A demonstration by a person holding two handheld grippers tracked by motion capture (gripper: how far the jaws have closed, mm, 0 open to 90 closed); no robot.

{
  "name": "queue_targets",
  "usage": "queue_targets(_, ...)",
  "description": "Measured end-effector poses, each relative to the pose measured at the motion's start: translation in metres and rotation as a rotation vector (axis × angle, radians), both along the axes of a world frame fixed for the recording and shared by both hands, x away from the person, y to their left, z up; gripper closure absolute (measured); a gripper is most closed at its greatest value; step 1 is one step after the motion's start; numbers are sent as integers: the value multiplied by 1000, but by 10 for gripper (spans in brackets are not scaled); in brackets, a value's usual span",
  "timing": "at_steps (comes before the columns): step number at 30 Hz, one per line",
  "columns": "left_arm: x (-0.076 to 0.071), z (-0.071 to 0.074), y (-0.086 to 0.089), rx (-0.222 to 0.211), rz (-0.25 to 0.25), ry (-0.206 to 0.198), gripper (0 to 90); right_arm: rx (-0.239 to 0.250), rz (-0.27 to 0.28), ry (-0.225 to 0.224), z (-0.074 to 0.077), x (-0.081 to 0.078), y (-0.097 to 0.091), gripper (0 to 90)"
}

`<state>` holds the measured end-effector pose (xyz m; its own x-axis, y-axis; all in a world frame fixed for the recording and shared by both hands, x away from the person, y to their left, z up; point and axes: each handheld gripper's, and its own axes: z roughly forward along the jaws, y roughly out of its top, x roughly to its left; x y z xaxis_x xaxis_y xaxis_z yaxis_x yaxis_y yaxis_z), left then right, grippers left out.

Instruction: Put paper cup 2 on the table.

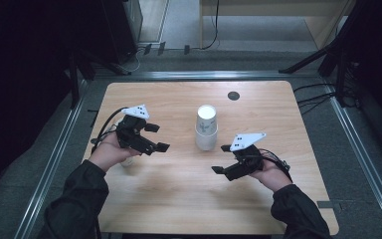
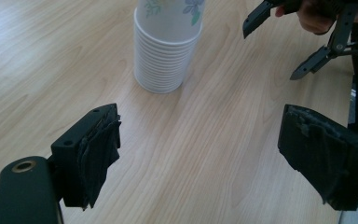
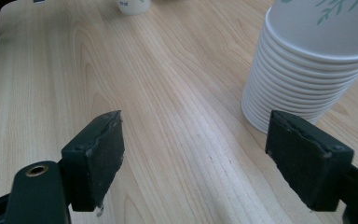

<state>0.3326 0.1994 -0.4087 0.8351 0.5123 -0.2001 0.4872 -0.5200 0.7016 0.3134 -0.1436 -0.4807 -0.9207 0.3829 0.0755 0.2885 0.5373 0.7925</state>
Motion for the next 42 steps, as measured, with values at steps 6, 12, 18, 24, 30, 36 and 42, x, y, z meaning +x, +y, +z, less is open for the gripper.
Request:
queue_targets(6, -1, -9, -16, 25, -7, -6, 130, 3, 7, 13, -1, -2, 1, 198)
queue_targets(12, -3, -21, -29, 26, -9, -20, 131, 1, 19, 21, -2, -2, 3, 195)
queue_targets(18, -7, -37, -43, 44, 9, -45, 130, -7, 29, 21, -4, -1, 5, 195)
queue_targets(24, -10, -53, -55, 76, 22, -73, 131, -28, 38, 28, -9, 1, 7, 195)
queue_targets(30, -17, -66, -66, 76, -2, -96, 131, -33, 41, 28, -10, 1, 8, 195)
queue_targets(36, -19, -80, -71, 96, 13, -94, 131, -45, 44, 31, -12, 1, 8, 195)
queue_targets(42, -18, -87, -72, 115, 16, -89, 131, -78, 55, 28, -17, 3, 9, 195)
